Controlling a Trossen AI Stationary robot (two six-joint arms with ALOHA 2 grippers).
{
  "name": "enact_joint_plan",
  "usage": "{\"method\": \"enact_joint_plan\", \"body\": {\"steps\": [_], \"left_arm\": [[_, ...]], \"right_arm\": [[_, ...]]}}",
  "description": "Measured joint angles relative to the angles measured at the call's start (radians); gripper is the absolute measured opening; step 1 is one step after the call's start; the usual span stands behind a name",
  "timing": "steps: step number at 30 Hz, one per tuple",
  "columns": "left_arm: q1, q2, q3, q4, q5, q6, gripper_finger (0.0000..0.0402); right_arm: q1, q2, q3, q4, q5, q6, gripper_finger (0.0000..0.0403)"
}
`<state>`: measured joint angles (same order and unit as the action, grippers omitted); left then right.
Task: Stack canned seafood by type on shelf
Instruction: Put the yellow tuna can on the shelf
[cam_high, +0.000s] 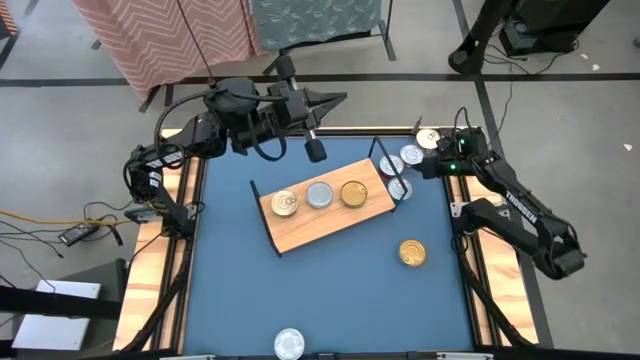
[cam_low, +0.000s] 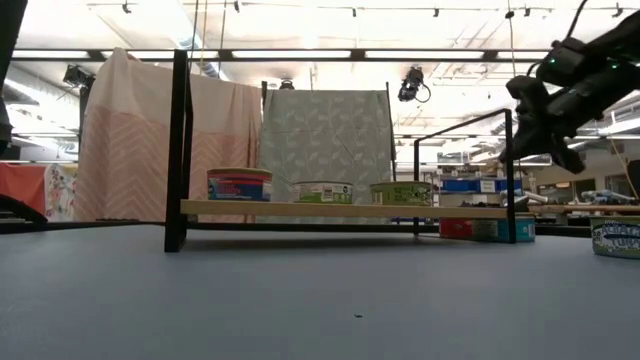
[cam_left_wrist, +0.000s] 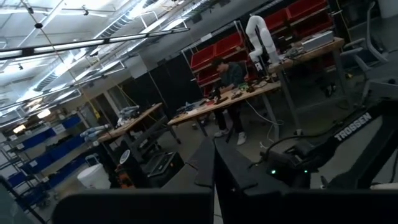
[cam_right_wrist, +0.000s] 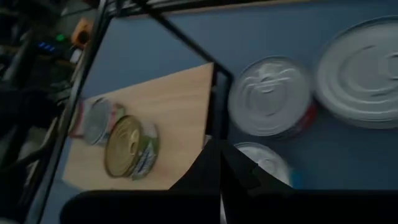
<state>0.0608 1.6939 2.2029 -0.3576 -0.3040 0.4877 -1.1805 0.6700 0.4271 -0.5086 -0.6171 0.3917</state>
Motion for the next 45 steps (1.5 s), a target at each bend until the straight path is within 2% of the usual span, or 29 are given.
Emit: {"method": "enact_joint_plan", "body": {"steps": [7, 10, 16, 23, 29, 38, 42, 45], "left_arm": [[0.000, 0.000, 0.000, -0.003, -0.025, -0.001, 0.0006], [0.000, 0.000, 0.000, -0.001, -0.025, -0.001, 0.0006], [0.000, 0.000, 0.000, -0.003, -0.025, -0.001, 0.0006], [0.000, 0.000, 0.000, -0.022, -0.026, -0.001, 0.0006], [0.000, 0.000, 0.000, -0.030, -0.026, -0.001, 0.0006], [0.000, 0.000, 0.000, -0.031, -0.026, -0.001, 0.0006], [0.000, 0.000, 0.000, -0.038, -0.026, -0.001, 0.0006], [0.000, 0.000, 0.000, -0.039, -0.026, -0.001, 0.0006]], "right_arm": [[0.054, -0.092, 0.000, -0.129, 0.149, 0.036, 0.0002], [0.120, -0.116, 0.000, -0.190, 0.238, 0.060, 0.0002], [0.276, -0.135, 0.007, -0.168, 0.320, 0.210, 0.0002], [0.447, -0.107, 0.028, -0.258, 0.532, 0.281, 0.0002], [0.511, -0.034, 0.012, -0.274, 0.554, 0.312, 0.0002], [0.581, 0.052, 0.010, -0.204, 0.574, 0.305, 0.0002], [0.582, 0.048, 0.009, -0.289, 0.594, 0.264, 0.0002], [0.576, 0.043, 0.009, -0.342, 0.558, 0.258, 0.0002]]}}
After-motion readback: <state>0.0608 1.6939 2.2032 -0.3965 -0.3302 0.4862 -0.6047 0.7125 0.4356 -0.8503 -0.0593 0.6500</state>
